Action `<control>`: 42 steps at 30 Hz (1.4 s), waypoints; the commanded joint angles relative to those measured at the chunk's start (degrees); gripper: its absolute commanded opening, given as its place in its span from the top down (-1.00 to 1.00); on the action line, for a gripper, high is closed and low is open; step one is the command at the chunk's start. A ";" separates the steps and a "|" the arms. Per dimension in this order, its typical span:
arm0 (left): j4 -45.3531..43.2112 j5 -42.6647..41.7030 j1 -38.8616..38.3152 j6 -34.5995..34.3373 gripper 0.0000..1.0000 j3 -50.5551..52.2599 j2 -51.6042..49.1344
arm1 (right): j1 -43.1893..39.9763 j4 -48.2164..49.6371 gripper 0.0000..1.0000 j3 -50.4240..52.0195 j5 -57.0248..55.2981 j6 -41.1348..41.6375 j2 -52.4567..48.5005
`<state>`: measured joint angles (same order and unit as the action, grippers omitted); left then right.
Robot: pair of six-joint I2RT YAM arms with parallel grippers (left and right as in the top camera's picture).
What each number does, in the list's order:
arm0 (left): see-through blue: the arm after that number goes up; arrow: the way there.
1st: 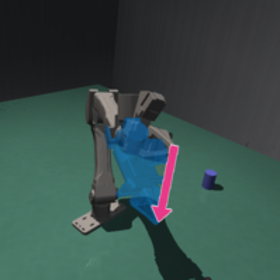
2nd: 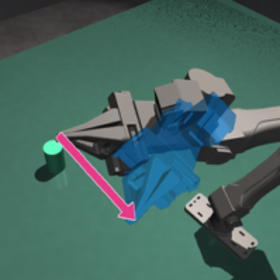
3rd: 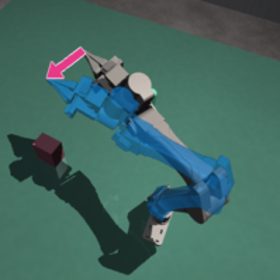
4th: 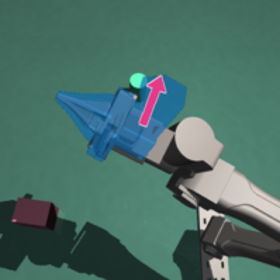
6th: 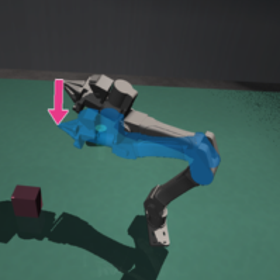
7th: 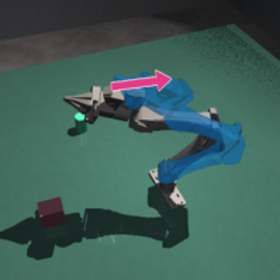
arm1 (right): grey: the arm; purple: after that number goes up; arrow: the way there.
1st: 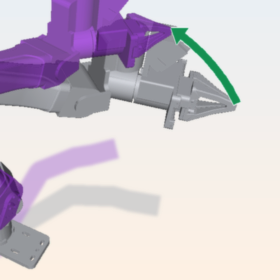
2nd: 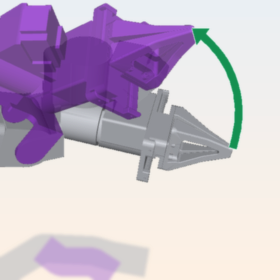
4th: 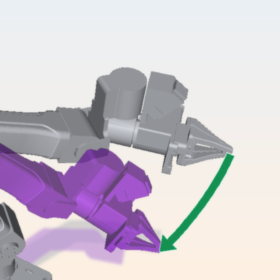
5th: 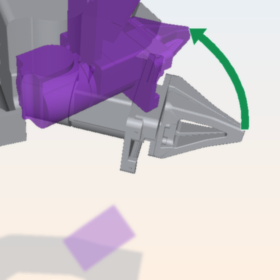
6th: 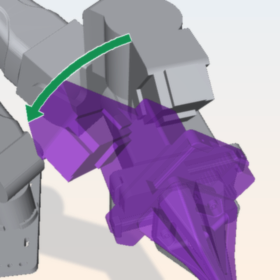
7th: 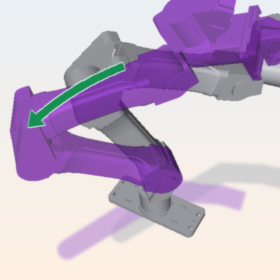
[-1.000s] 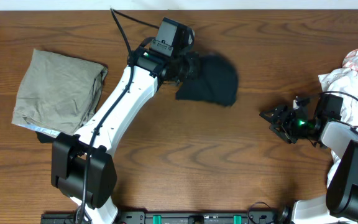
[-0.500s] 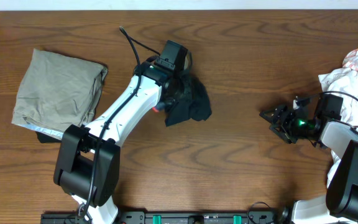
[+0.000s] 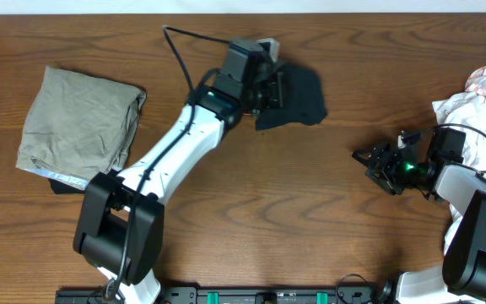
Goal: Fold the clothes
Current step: 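Carry the leggings back right to table center with the left gripper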
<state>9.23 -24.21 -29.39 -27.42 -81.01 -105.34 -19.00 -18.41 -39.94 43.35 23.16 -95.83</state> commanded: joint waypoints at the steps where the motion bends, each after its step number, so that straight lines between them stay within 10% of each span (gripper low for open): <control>1: -2.56 -2.12 -2.67 -1.38 0.88 -0.90 2.38 | -0.55 -0.68 -0.49 1.84 -5.42 -1.20 -1.79; 34: 14.56 16.15 -2.12 6.01 0.87 -0.57 -6.47 | -0.52 -1.31 -0.49 1.84 -5.38 -1.16 -1.79; 42: 17.79 16.15 -2.01 7.54 0.27 -0.57 -6.47 | -0.52 -1.33 -0.49 1.86 -5.38 -1.16 -1.79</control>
<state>26.11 -9.39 -31.59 -21.80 -81.01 -112.07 -19.00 -18.83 -39.94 43.55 22.94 -95.83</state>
